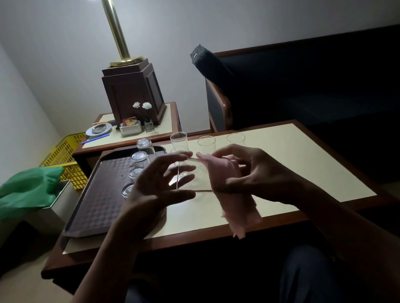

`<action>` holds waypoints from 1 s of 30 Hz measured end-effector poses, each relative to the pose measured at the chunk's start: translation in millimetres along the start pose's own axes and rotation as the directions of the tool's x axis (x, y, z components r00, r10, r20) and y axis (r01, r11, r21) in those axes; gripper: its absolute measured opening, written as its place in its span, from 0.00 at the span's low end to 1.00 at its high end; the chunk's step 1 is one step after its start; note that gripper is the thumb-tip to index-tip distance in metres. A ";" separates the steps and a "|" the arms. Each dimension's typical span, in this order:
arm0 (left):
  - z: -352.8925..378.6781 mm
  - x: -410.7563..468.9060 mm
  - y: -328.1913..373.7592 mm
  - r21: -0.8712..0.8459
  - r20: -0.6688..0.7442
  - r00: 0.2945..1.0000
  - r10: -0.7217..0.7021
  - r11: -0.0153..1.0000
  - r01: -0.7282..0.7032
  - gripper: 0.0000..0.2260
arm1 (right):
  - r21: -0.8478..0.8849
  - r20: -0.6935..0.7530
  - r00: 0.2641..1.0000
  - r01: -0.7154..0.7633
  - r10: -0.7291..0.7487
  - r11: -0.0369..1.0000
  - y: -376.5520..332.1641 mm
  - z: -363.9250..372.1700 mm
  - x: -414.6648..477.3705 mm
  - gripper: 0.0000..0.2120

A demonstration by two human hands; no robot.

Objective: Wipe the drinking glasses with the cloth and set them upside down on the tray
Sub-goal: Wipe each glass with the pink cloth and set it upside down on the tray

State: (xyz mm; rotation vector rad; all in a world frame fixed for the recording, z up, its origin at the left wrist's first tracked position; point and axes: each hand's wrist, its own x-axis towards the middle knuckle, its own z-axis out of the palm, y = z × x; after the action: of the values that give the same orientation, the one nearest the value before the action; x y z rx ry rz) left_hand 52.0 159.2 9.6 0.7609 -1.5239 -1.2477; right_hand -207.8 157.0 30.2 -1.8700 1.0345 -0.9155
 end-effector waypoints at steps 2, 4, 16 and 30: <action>4.4 -0.1 2.0 -0.053 -0.029 0.992 -0.123 0.991 0.121 0.31 | -0.082 -0.108 0.989 0.091 -0.100 0.992 1.4 3.3 -2.6 0.28; 11.0 0.7 4.8 -0.131 -0.013 0.956 -0.293 0.948 0.289 0.22 | -0.186 -0.186 0.962 0.166 -0.201 0.968 1.2 9.2 -3.9 0.29; 14.3 -5.8 -1.0 -0.181 -0.085 0.947 -0.311 0.939 0.292 0.24 | 0.125 -0.038 0.965 -0.254 0.260 0.959 19.2 22.5 7.5 0.27; 15.0 -0.7 -3.9 -0.474 -0.035 0.867 -0.497 0.772 0.423 0.21 | -0.399 0.053 0.868 0.472 -0.494 0.786 22.7 8.2 10.2 0.26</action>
State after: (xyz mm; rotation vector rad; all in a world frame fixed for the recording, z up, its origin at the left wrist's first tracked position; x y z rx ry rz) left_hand 37.7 163.9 5.9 0.9231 -0.8723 -1.7831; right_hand -203.8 142.3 8.8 -2.5487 0.8214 -1.1090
